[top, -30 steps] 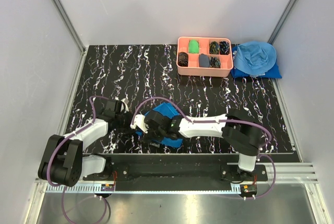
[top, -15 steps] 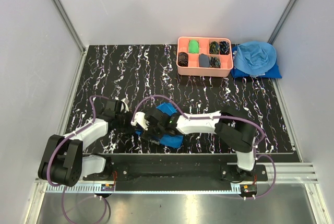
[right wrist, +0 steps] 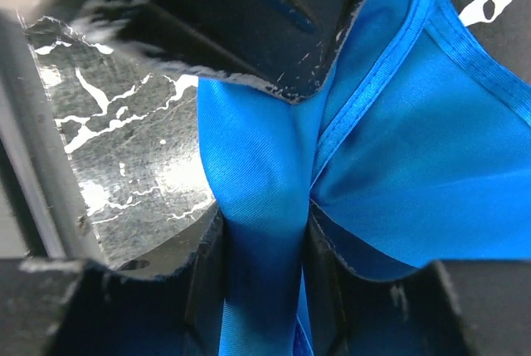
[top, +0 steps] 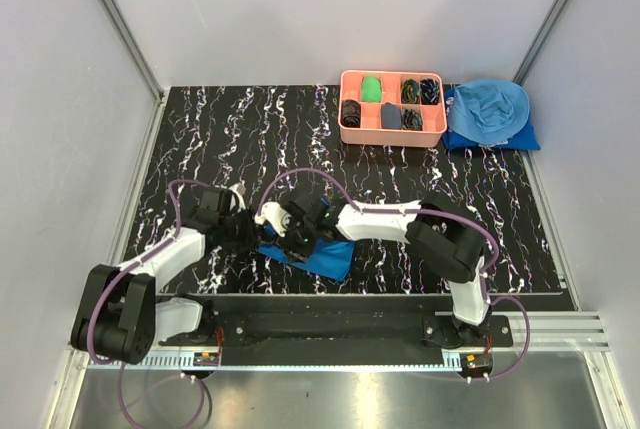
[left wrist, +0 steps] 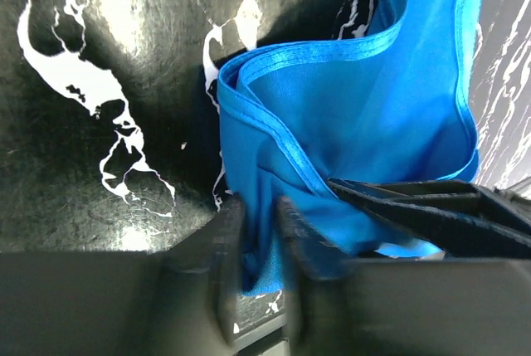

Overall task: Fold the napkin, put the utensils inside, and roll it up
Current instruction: Roll the napkin with the utensil

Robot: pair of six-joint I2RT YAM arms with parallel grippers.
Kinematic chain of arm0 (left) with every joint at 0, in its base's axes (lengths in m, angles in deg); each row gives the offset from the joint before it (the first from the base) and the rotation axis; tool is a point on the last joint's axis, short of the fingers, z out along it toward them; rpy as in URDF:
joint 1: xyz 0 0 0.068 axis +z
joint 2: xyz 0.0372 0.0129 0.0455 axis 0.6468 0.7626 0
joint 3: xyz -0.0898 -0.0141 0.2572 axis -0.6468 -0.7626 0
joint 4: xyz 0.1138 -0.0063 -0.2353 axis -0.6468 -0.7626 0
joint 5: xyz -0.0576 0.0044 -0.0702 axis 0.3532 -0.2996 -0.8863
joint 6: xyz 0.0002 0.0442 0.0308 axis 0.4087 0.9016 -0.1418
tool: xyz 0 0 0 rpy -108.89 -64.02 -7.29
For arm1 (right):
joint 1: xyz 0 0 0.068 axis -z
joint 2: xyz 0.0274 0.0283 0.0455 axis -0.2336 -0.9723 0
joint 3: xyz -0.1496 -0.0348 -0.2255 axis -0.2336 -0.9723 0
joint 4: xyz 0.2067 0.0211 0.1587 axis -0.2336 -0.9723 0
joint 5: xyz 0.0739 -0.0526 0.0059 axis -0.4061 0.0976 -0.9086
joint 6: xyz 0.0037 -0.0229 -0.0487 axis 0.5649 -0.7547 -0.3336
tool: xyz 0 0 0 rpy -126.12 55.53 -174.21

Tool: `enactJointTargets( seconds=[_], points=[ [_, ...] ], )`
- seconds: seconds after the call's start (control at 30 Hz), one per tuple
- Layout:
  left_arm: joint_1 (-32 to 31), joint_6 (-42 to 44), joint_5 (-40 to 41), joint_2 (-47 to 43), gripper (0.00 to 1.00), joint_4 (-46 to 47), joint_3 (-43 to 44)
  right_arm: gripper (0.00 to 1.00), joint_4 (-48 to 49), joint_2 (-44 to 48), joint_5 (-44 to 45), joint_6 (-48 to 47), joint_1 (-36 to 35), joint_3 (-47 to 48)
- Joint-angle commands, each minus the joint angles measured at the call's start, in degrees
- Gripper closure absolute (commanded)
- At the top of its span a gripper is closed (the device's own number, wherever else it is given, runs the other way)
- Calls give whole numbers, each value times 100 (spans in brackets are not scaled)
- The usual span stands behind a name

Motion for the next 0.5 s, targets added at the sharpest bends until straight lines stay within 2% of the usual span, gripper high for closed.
enactJointTargets(
  seconds=[0.0,0.1,0.27,0.37,0.47],
  points=[
    [12,-61,184,-430,64,114,136,59,-936,-502,-643,262,305,45],
    [20,-88,368,-772,55,105,4,59,-1261,-660,-1021,315,498,229],
    [29,-237,378,-1423,49,465,-452,59,-1473,-1011,-1943,403,788,537],
    [21,-404,272,-1599,48,764,-751,60,-1604,-1178,-2444,499,973,730],
    [21,-466,193,-1643,43,993,-927,60,-1701,-1433,-2875,526,1140,897]
  ],
)
